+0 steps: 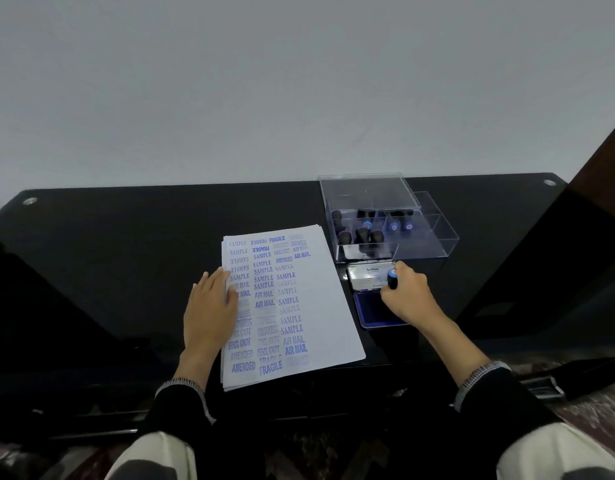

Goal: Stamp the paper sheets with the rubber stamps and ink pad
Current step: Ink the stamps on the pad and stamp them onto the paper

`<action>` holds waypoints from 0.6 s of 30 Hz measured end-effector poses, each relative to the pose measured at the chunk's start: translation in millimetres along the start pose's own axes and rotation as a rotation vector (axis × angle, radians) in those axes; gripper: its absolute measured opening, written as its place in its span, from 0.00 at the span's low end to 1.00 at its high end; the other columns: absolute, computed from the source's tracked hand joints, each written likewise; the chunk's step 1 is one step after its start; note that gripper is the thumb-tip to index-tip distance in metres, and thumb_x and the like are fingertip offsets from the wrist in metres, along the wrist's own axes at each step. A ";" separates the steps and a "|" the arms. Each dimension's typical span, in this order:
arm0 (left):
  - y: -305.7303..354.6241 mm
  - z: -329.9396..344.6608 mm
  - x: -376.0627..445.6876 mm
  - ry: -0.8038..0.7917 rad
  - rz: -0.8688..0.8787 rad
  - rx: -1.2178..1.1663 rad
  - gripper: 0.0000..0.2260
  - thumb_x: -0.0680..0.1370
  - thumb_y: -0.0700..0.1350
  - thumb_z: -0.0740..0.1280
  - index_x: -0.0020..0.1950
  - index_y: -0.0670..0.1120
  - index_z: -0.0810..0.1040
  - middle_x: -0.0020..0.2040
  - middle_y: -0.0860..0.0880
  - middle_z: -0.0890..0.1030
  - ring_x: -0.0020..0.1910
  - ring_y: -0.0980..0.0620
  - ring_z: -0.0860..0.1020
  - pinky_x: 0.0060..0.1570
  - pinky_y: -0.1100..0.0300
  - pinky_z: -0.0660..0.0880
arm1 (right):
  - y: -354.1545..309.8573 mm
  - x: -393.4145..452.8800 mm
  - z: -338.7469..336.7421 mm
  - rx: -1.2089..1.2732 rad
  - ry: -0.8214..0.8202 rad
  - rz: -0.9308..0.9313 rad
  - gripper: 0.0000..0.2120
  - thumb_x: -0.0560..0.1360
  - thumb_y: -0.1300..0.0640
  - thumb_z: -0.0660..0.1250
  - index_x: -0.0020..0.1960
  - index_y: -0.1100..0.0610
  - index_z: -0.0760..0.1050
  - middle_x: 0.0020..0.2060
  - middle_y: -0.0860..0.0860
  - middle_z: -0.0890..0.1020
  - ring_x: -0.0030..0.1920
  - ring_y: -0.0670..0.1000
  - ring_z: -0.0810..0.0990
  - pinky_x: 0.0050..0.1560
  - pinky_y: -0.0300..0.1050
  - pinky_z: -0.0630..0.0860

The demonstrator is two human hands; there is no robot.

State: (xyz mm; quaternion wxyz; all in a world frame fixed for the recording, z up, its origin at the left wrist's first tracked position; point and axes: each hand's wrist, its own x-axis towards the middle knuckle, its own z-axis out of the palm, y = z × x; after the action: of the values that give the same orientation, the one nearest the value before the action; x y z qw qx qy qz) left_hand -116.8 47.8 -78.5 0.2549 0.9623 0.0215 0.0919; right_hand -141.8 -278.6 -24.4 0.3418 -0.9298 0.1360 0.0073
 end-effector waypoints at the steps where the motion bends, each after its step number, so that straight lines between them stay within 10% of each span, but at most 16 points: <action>1: 0.1 -0.1 0.1 0.001 -0.002 0.002 0.20 0.83 0.47 0.57 0.75 0.44 0.66 0.75 0.48 0.66 0.77 0.49 0.58 0.76 0.52 0.52 | -1.9 2.6 -1.8 -0.011 -0.024 0.009 0.05 0.73 0.65 0.62 0.48 0.62 0.67 0.43 0.55 0.74 0.37 0.53 0.73 0.32 0.44 0.69; 18: 0.8 -0.5 0.1 -0.006 -0.002 0.015 0.20 0.83 0.48 0.56 0.75 0.44 0.66 0.75 0.48 0.66 0.77 0.49 0.58 0.76 0.51 0.52 | 11.5 -15.4 6.8 0.047 0.110 -0.105 0.07 0.76 0.65 0.64 0.46 0.60 0.64 0.40 0.58 0.77 0.34 0.52 0.74 0.32 0.44 0.69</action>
State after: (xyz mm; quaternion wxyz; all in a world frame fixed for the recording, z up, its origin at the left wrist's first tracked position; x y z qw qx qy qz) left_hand -116.8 47.4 -77.7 0.2478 0.9645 0.0222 0.0889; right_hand -159.1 -278.8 -35.2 0.3555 -0.9264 0.1059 -0.0648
